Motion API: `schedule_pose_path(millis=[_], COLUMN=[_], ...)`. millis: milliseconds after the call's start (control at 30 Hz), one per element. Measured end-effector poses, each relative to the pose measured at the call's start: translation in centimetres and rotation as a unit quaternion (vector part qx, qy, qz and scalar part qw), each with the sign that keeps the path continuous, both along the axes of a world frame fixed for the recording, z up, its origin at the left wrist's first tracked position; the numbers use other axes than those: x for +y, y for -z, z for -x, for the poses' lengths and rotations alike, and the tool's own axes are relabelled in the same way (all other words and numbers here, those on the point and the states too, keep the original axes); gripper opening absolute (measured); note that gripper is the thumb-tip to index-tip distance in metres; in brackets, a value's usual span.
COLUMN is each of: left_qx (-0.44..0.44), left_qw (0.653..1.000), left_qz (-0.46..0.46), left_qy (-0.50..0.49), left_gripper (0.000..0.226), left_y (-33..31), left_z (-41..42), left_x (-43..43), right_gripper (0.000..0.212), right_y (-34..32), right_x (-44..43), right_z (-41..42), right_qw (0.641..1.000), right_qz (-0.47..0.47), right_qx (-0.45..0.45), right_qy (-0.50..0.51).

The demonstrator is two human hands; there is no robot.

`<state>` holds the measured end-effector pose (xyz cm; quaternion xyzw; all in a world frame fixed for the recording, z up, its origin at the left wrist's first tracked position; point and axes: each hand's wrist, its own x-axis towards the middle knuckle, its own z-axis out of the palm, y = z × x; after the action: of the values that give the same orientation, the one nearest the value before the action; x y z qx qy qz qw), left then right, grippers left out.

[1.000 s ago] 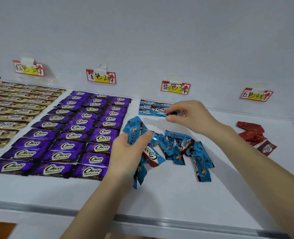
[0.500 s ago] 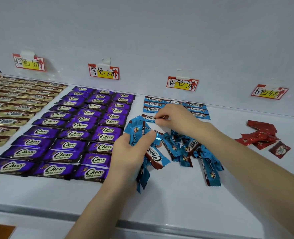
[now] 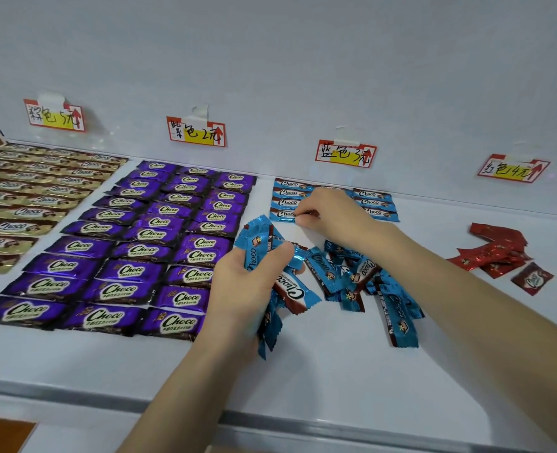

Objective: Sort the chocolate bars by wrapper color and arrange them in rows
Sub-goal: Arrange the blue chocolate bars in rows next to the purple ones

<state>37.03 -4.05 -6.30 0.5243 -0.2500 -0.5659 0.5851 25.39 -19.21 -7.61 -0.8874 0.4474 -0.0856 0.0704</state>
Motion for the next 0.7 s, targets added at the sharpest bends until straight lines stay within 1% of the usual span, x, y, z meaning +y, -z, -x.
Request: schedule_pose_path(millis=[67, 133, 200, 233, 300, 400, 467, 533, 600, 700], left_qx=[-0.001, -0.003, -0.003, -0.002, -0.008, -0.025, -0.036, -0.042, -0.047, -0.059], left_qw=[1.000, 1.000, 1.000, 1.000, 1.000, 0.998, 0.996, 0.993, 0.989, 0.984], left_qz=[0.000, -0.001, 0.000, 0.002, 0.003, 0.013, 0.025, 0.040, 0.059, 0.088], left_qy=[0.001, 0.002, 0.005, 0.008, 0.022, 0.054, 0.077, 0.106, 0.130, 0.146], left_gripper=[0.011, 0.011, 0.010, 0.010, 0.008, 0.008, 0.010, 0.013, 0.011, 0.010], left_y=[0.0, 0.0, -0.1, -0.1, 0.0, 0.1, 0.1, -0.1, -0.4, -0.9], left_z=[0.0, 0.0, 0.0, -0.1, -0.1, -0.1, -0.1, 0.0, 0.1, 0.5], left_x=[0.0, 0.1, 0.1, 0.1, 0.2, 0.3, 0.4, 0.6, 0.8, 1.1], right_gripper=[0.045, 0.041, 0.025, 0.018, 0.018, 0.019, 0.019, 0.016, 0.006, 0.011], right_y=[-0.1, -0.1, -0.2, -0.4, -1.5, -3.9, -5.3, -6.1, -6.4, -6.6], right_x=[-0.1, -0.1, 0.0, 0.1, 0.6, 2.2, 4.0, 6.0, 7.6, 8.9], right_z=[-0.1, -0.2, -0.1, 0.0, 0.4, 0.7, 0.9, 1.0, 1.2, 1.5], right_qw=[1.000, 1.000, 1.000, 0.999, 0.993, 0.971, 0.946, 0.930, 0.932, 0.924], right_qz=[-0.004, -0.008, -0.017, -0.021, -0.032, -0.045, -0.133, -0.218, -0.237, -0.232], right_qx=[-0.005, -0.001, -0.002, -0.022, -0.103, -0.225, -0.291, -0.293, -0.273, -0.303], right_qy=[0.001, 0.003, 0.007, 0.015, 0.043, 0.067, 0.061, 0.040, 0.018, 0.020])
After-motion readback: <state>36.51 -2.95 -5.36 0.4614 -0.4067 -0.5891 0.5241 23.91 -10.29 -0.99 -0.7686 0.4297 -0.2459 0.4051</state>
